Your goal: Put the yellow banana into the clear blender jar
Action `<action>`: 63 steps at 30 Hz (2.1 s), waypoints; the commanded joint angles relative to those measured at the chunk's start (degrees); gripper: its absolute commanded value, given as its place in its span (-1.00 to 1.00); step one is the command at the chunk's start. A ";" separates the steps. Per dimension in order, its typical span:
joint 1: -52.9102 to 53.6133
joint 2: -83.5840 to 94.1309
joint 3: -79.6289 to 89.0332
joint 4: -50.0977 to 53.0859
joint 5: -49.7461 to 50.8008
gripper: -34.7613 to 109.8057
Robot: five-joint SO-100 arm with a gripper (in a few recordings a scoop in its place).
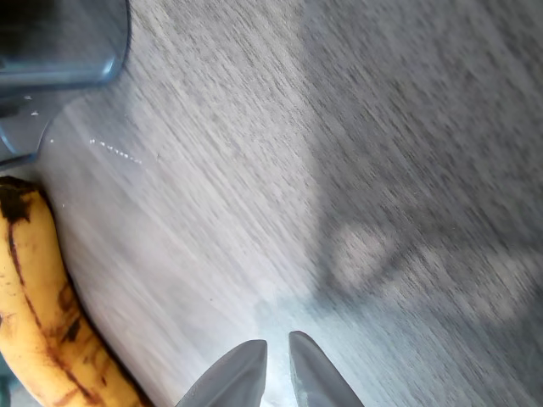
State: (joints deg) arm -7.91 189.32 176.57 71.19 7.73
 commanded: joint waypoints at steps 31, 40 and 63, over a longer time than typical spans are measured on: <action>0.62 1.85 0.62 0.62 0.00 -0.52; 0.62 1.85 0.62 0.62 0.00 -0.52; -28.04 3.08 0.62 -5.45 -1.14 -0.52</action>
State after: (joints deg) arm -34.19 190.28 176.57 68.38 3.87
